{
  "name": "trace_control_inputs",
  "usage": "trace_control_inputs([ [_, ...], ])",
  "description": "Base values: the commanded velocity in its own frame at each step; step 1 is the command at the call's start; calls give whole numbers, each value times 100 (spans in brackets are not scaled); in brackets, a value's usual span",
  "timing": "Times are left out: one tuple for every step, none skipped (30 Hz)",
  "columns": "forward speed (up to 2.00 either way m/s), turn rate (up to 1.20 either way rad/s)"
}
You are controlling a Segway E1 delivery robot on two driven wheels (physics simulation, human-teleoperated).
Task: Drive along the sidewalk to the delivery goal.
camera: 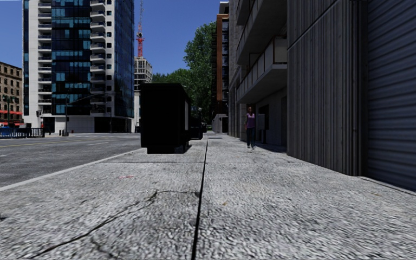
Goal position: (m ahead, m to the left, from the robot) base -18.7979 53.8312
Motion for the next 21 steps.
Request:
trace_control_inputs([
  [199,0],
  [199,0],
  [199,0],
  [199,0],
  [200,0],
  [200,0],
  [200,0],
  [200,0],
  [200,0],
  [200,0],
  [200,0],
  [197,0],
  [196,0],
  [195,0],
  [195,0],
  [195,0],
  [195,0],
  [195,0],
  [194,0],
  [194,0],
  [194,0],
])
